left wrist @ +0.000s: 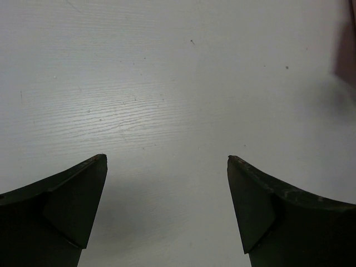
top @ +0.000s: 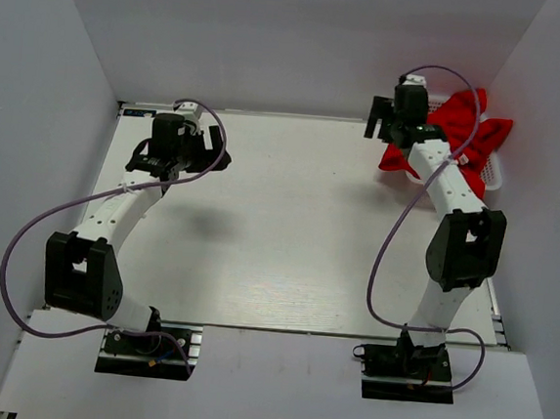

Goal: Fold and stack the t-shirts
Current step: Grab crumpled tshirt from bin with the right arm

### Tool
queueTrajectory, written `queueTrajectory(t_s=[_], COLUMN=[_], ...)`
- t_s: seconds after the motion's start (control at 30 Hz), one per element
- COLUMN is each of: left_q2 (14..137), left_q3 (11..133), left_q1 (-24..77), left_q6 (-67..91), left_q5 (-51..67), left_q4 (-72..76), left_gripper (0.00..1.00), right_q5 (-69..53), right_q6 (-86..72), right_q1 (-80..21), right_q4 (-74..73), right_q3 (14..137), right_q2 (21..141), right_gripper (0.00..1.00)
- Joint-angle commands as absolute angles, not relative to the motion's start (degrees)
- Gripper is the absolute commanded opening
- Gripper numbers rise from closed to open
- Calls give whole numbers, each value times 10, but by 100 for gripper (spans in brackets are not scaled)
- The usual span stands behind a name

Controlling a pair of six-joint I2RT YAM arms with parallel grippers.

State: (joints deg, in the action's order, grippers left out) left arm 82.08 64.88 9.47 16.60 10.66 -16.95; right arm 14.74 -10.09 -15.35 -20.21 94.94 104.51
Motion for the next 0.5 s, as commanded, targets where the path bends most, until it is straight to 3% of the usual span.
queueTrajectory(t_s=[0.0,0.47], left_q2=[826,871], left_q3=[683,688], left_q1=[91,91], left_q6=[144,144], left_q5=[102,117], left_q4=[-179,-183], left_gripper=[100,100], right_q5=[184,82], right_q6=[-115,-96], right_q1=[-103,45], right_q4=[-307,-351], right_q3=[1040,1182], right_q2=[1086,1215], right_gripper=[90,90])
